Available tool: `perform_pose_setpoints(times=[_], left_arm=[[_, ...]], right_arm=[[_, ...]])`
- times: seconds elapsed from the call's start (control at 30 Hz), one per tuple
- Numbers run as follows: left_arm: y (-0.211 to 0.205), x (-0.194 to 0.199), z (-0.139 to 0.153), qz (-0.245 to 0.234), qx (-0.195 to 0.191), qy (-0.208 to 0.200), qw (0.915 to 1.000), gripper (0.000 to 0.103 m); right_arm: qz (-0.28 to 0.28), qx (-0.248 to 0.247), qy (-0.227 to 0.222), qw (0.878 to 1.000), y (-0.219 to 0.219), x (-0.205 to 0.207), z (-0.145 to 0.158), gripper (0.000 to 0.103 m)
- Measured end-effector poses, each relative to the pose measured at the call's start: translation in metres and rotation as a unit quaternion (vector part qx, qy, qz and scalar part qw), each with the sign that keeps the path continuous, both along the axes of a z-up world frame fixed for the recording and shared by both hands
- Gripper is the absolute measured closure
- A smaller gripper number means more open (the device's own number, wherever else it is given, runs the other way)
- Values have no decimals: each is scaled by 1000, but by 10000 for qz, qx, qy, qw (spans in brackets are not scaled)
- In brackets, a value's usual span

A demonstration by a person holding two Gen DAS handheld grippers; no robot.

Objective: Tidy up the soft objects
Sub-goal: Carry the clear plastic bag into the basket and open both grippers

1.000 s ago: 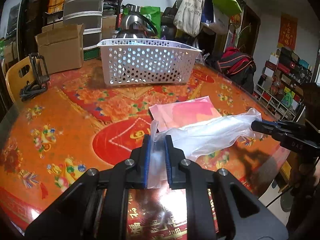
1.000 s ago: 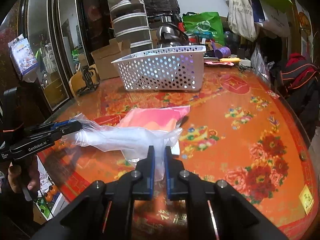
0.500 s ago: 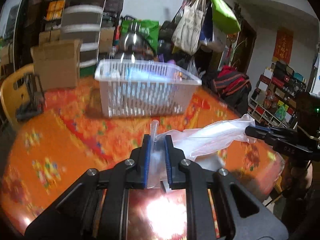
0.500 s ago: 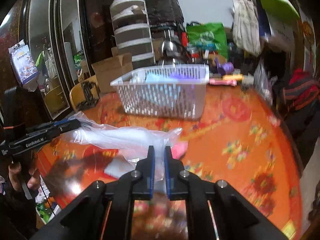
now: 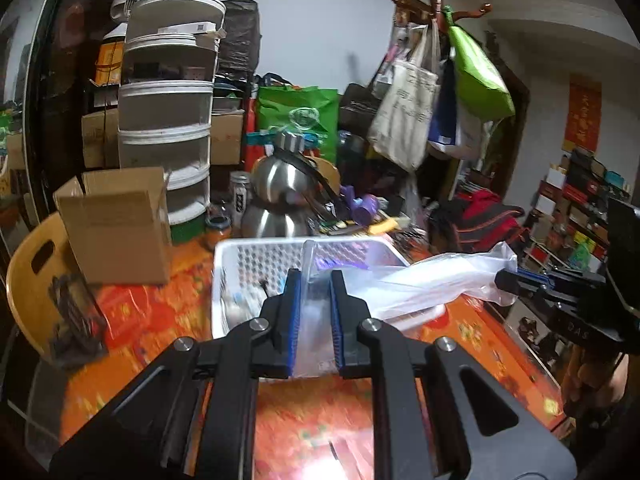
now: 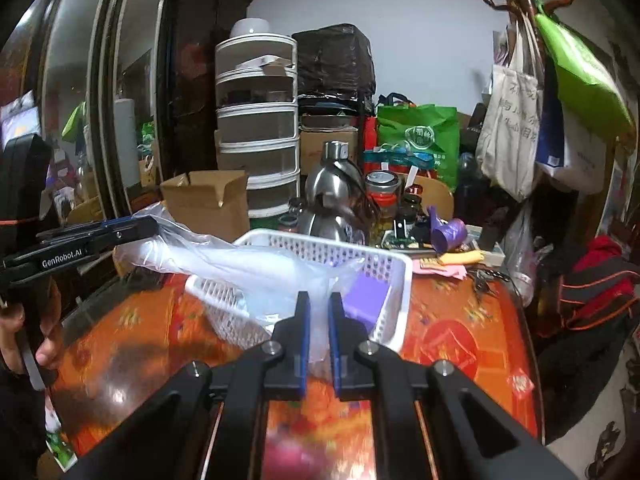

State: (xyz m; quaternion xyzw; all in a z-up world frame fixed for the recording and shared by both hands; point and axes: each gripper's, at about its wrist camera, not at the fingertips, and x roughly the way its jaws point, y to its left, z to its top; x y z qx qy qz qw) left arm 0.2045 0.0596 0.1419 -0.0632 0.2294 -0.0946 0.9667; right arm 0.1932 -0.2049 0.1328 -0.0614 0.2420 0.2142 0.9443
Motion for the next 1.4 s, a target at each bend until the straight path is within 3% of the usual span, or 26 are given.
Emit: perform_pose_setpoints(times=[0.23,0.33,0.43,0.6,0.97,1.07,1.1,1.13,1.17,1.2,1.23,1.4], left_arm=[[2,85,6,237,121,349,9990,91],[-2,120,-12,254,183,612,9976,91],[-6,144,-36,307,202,831,9959,91],[-6,168,-64,386,205,988,9941,91],[-8,184,-97,442,272,1204,9914,90],[-9,183,-98,518,313,1235,9905,79],[-8,180,-97,568,293,1223,9904,73],[-5,178,-96,652,274,1196,9903,55],[-4,176,-94,702,268,1155,9905,35],[-2,172,-92,775,266,1057,9910,28],[0,168,-89,801,260,970,9917,21],[2,148,-83,730,125,944,9928,18]], right_arm=[[-181,-5,237,9996,12,92,8,96],[-309,-257,453,9982,18,126,-11,96],[-351,-182,796,9960,16,152,-35,96],[-284,-185,895,9954,15,165,-59,96],[-304,-286,1122,9928,15,186,-84,94],[-505,-421,1128,9914,15,186,-88,78],[-604,-450,1079,9913,14,184,-87,66],[-636,-424,1042,9916,13,182,-86,55],[-665,-362,1004,9921,10,180,-83,32],[-715,-316,955,9924,8,177,-79,27],[-756,-288,866,9930,5,173,-76,27],[-699,126,861,9938,-9,156,-65,26]])
